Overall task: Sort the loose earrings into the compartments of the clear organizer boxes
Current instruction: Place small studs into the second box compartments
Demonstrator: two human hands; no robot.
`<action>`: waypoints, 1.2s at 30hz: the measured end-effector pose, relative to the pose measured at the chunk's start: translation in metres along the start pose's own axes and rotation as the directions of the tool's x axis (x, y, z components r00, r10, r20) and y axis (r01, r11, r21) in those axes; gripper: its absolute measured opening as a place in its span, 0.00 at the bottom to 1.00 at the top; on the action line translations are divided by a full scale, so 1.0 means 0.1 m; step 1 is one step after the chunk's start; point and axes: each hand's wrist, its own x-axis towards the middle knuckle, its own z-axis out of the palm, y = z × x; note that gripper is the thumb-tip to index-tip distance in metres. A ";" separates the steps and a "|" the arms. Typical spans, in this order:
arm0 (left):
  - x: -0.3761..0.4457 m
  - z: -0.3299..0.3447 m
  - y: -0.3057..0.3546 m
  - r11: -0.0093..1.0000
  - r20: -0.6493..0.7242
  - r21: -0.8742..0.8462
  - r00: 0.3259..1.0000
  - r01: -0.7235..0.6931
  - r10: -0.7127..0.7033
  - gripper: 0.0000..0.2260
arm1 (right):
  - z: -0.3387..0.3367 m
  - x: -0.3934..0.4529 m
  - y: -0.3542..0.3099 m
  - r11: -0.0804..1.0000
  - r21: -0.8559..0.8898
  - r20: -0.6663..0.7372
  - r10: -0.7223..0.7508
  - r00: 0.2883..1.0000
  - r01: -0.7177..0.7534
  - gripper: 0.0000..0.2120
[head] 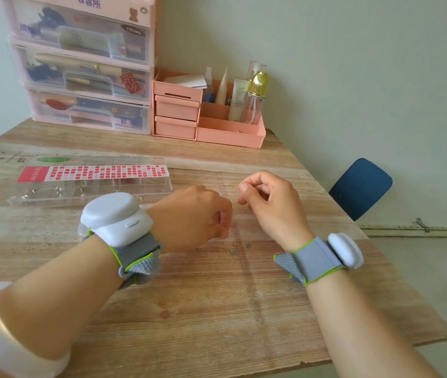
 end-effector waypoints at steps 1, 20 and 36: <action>0.00 0.00 0.00 1.000 0.008 -0.001 1.000 0.006 -0.006 0.03 | 0.00 0.00 0.01 1.000 0.001 -0.007 0.001 1.000 -0.001 0.05; -0.19 -0.16 -0.18 0.690 -0.220 -0.718 0.970 -0.088 -0.105 0.06 | 0.03 -0.01 -0.02 1.000 -0.010 -0.005 -0.013 1.000 0.013 0.05; -0.21 -0.16 -0.20 0.695 -0.233 -0.718 0.956 -0.044 -0.180 0.03 | -0.01 -0.06 -0.07 0.999 0.051 0.073 -0.021 0.997 0.018 0.04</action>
